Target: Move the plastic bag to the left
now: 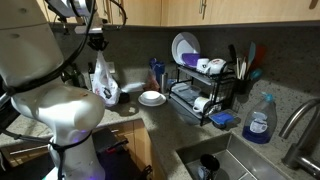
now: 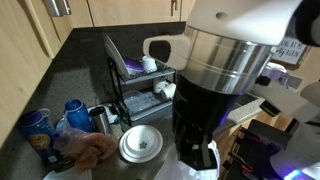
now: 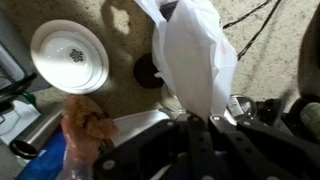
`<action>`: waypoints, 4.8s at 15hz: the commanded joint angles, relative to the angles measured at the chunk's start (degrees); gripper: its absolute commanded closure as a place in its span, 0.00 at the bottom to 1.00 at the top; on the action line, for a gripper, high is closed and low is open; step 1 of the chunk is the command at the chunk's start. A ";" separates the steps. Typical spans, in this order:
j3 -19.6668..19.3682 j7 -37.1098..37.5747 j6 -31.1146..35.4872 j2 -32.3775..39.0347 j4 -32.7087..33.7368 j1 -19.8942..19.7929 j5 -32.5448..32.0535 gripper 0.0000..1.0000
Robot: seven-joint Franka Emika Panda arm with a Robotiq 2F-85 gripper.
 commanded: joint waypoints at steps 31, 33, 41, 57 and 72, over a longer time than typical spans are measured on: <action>-0.62 -23.70 1.08 3.81 0.22 5.28 17.98 1.00; -0.74 -23.87 1.00 4.06 0.24 5.24 18.17 1.00; -1.18 -23.51 0.34 4.56 0.05 4.93 18.08 0.57; -2.55 -0.52 -4.48 1.18 -3.12 -3.40 -4.36 0.00; -6.70 23.82 -12.26 -1.39 -10.60 -10.18 -15.02 0.00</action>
